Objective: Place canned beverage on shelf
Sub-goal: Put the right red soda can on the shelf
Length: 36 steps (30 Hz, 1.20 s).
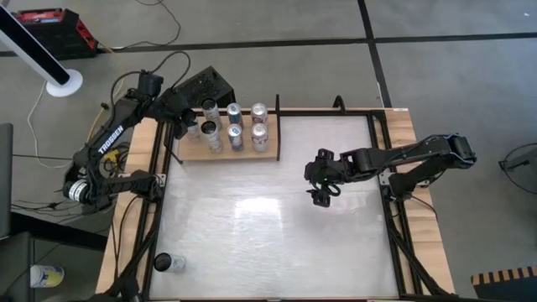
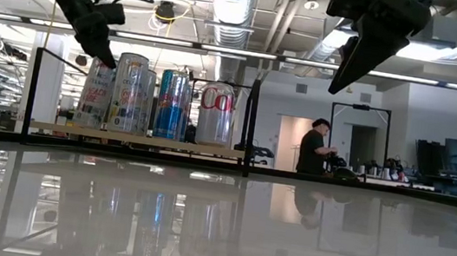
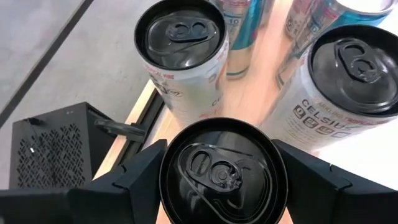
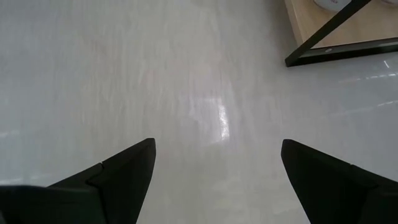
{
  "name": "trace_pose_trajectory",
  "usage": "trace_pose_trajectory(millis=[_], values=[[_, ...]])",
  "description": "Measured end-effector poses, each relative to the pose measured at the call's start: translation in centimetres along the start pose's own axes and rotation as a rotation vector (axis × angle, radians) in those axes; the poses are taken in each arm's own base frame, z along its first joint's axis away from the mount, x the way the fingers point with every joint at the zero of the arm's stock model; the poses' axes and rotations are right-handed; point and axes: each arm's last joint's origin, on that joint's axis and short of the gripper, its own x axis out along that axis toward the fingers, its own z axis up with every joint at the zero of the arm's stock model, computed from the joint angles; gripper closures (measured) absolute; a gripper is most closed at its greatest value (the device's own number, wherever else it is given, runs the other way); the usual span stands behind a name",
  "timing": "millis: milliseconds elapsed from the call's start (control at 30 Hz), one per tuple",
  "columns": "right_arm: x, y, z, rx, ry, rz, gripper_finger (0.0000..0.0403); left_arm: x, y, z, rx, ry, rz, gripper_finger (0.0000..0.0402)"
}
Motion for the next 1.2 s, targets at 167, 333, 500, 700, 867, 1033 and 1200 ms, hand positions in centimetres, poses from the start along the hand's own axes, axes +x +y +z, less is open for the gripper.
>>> trace_pose_trajectory(millis=[167,333,500,700,867,1033,1200], values=[[0.00,0.00,0.00,0.000,0.000,0.000,0.0030,0.01,-0.01,0.02,-0.009,-0.001,-0.001,0.0154],[0.01,-0.04,-0.05,0.000,0.006,-0.002,0.0030,0.00,0.00,0.00,-0.020,0.002,0.003,0.0135],[0.01,-0.04,-0.05,0.000,0.005,-0.001,0.0030,-0.01,0.09,0.05,-0.018,0.004,0.020,0.0124],[0.01,-0.04,-0.04,0.001,0.005,-0.001,0.0030,-0.01,0.07,0.02,-0.023,0.007,0.018,0.0122],[0.01,-0.04,-0.04,0.001,0.005,-0.001,0.0030,-0.01,0.08,0.02,-0.024,0.008,0.021,0.0121],[0.01,-0.04,-0.04,0.001,0.005,-0.001,0.0030,-0.01,0.10,0.03,-0.023,0.009,0.024,0.0121],[0.01,-0.06,-0.05,0.001,0.007,-0.001,0.0030,-0.02,0.14,-0.01,-0.024,0.022,0.041,0.0121]])
